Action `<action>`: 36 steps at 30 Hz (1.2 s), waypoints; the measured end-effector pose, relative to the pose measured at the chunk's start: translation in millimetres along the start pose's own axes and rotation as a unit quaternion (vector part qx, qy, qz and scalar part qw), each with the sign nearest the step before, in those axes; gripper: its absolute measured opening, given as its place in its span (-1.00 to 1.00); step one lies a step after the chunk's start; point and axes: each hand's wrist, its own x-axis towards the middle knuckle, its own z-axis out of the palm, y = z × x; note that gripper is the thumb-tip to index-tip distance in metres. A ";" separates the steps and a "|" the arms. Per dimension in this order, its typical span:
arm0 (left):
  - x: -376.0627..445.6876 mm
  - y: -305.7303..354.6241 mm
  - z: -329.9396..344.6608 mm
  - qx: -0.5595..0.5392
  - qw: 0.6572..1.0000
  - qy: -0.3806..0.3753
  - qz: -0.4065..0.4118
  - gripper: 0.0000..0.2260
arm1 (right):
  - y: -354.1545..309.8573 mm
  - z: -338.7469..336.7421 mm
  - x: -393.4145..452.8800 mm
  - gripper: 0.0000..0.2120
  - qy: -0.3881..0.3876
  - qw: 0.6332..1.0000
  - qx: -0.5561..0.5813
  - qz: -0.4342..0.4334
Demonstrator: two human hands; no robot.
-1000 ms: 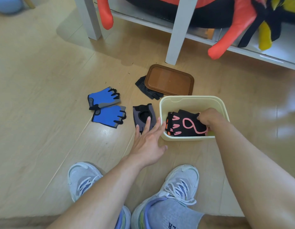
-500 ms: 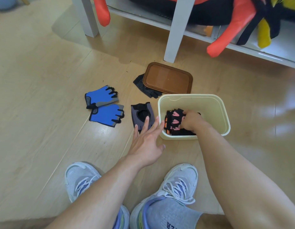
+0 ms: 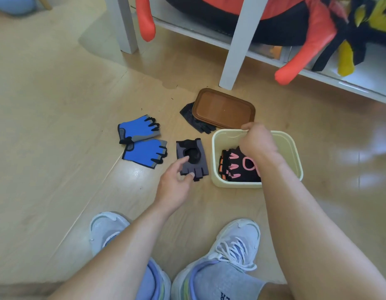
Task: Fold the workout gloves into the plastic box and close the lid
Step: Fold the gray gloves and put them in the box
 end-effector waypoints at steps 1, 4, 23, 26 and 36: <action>2.5 -2.2 -5.5 -0.017 0.999 0.020 -0.024 -0.61 | -10.7 -4.6 -6.9 -0.48 0.040 0.999 0.014 -0.026; 8.4 -6.7 -18.3 -0.077 0.993 0.041 -0.074 -0.66 | -45.1 1.6 -32.4 -0.61 0.092 0.981 0.091 -0.144; 43.7 -22.3 -35.2 -0.287 0.917 0.180 -0.213 -0.86 | -95.9 165.8 61.7 0.12 -0.153 0.975 -0.163 -0.008; 47.2 -24.7 -33.6 -0.289 0.915 0.171 -0.224 -0.85 | -104.2 164.8 78.0 0.33 -0.178 0.954 -0.243 0.001; 43.0 -24.5 -33.4 -0.308 0.908 0.145 -0.243 -0.84 | -90.6 156.4 46.8 -0.46 -0.095 0.960 -0.247 -0.093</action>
